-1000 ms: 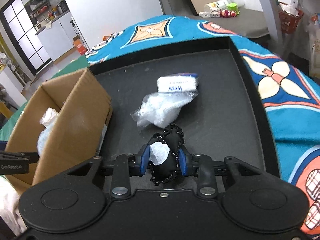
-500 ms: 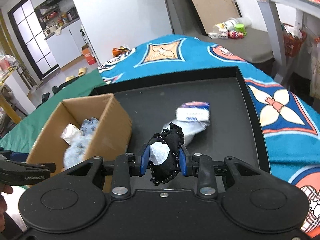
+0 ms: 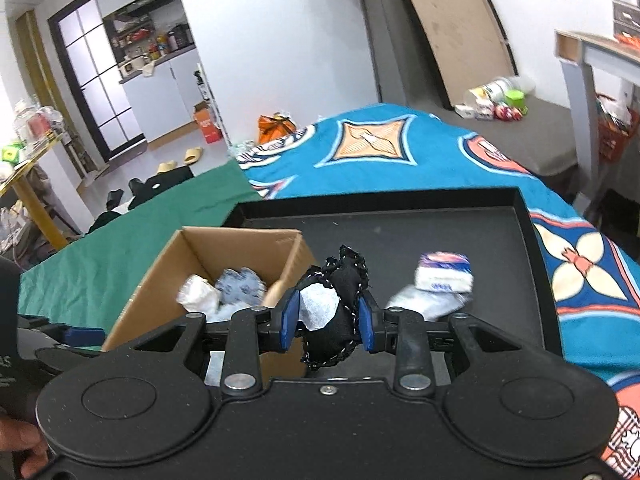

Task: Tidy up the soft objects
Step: 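Carry the black pouch with the right tool and drop it into the box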

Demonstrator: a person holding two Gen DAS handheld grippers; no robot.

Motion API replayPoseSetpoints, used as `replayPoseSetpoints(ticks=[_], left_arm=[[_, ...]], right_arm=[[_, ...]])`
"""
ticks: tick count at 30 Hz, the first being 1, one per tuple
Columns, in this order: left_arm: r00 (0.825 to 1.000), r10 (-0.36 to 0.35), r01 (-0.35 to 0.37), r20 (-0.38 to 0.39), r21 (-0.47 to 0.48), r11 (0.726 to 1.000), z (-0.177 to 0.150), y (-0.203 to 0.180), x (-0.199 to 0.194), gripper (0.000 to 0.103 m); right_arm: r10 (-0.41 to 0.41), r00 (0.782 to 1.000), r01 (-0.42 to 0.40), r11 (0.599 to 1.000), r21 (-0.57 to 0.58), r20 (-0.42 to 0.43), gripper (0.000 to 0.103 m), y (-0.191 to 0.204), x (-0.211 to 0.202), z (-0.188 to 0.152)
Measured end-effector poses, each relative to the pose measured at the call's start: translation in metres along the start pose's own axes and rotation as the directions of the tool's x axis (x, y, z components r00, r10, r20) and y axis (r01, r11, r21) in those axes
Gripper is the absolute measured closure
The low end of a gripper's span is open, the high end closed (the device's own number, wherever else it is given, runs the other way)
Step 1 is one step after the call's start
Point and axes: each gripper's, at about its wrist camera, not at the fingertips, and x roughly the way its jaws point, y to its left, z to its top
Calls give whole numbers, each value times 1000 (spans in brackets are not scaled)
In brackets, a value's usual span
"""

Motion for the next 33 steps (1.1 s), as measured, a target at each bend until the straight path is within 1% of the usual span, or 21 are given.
replayPoseSetpoints(ticks=[6,13,16,18,21,23,33], left_arm=[[1000,-26,26,-8,-29,999,-1,7,2,52],[998,-49,47,-42,-57,997,0,12,11,58],[995,-74,69,-60,-75,995,0,15,15,62],[994,-80,74,-73,-88,993,0,18,18,72],[992,-98,88,-83,-111,990,-1,21,21,83],[991,-109,98,-82,-125,987,-1,24,22,87],[986,-153,138,-72,-178,974,-3,33,24,89]], right_arm=[[19,1000,-19,999,-31,8,71,19,0,5],[31,999,-30,998,-60,8,71,41,3,10],[38,999,-38,996,-75,4,71,50,4,11],[45,999,-44,995,-85,2,71,55,5,12],[55,998,-55,994,-94,-4,71,64,8,14],[63,998,-63,993,-97,-11,71,69,10,14],[104,994,-109,987,-118,-43,70,95,22,15]])
